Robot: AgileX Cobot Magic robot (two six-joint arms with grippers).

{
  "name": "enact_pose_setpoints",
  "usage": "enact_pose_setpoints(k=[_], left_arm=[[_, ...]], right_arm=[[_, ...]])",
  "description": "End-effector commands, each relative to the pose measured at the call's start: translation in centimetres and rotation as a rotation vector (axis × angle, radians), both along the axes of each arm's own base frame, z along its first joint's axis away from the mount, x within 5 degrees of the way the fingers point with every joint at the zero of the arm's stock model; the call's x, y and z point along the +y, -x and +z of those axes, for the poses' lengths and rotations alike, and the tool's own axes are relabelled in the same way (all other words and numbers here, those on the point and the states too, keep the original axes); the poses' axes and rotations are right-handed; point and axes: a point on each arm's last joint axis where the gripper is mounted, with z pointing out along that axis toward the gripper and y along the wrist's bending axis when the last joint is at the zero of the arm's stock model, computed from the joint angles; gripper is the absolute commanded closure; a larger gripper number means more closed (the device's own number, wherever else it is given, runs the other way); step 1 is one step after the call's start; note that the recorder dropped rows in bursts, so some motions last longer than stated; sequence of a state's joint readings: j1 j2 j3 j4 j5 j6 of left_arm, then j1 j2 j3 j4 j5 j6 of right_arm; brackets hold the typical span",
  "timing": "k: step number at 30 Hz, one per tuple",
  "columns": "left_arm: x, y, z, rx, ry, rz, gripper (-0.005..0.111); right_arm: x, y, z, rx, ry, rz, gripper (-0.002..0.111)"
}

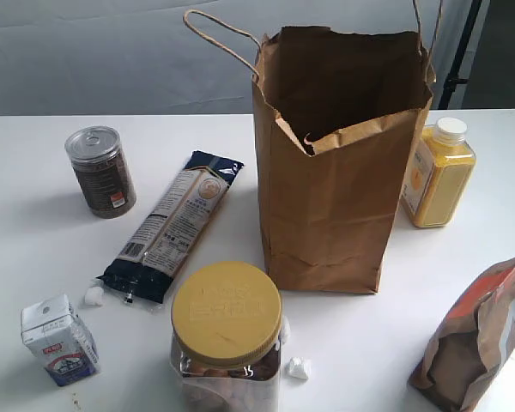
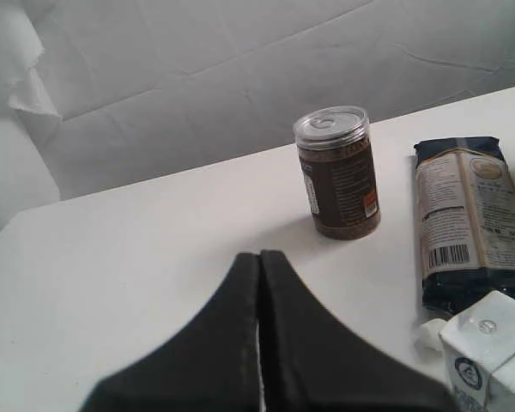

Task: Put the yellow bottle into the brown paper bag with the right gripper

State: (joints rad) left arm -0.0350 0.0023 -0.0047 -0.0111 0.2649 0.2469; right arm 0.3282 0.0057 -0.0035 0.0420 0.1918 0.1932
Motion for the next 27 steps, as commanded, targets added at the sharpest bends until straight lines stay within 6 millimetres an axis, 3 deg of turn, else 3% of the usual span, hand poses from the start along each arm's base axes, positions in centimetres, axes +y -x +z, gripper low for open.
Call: enact_pose_setpoints(k=[1,7,11,14,16,17,21,24,27], left_arm=[[0.0,0.0,-0.1,0.000,0.008,-0.003,0.107],[0.0,0.0,-0.1,0.000,0.008,-0.003,0.107],[0.0,0.0,-0.1,0.000,0.008,-0.003,0.107],[0.0,0.0,-0.1,0.000,0.008,-0.003,0.107],[0.0,0.0,-0.1,0.000,0.008,-0.003,0.107],[0.0,0.0,-0.1,0.000,0.008,-0.003,0.107],[0.0,0.0,-0.1,0.000,0.008,-0.003,0.107],[0.0,0.0,-0.1,0.000,0.008,-0.003,0.107],[0.0,0.0,-0.1,0.000,0.008,-0.003,0.107]], right_arm=[[0.0,0.0,0.2,-0.033,-0.002,0.001,0.108],[0.0,0.1,1.1,-0.014,-0.201,-0.008,0.108],[-0.1,0.5,5.3,-0.083,-0.209,-0.001,0.108],[0.2,-0.5,7.9,-0.057,-0.155,-0.009,0.108],[0.8,-2.7,9.8,0.117,-0.017,-0.027,0.108],[1.4,-4.8,10.8,0.291,0.111,-0.027,0.108],[3.1,-10.5,14.1,0.509,0.307,-0.009,0.108],[5.2,-13.9,14.7,0.620,0.364,0.125,0.108],[7.2,-17.5,14.1,0.678,0.391,0.226,0.090]])
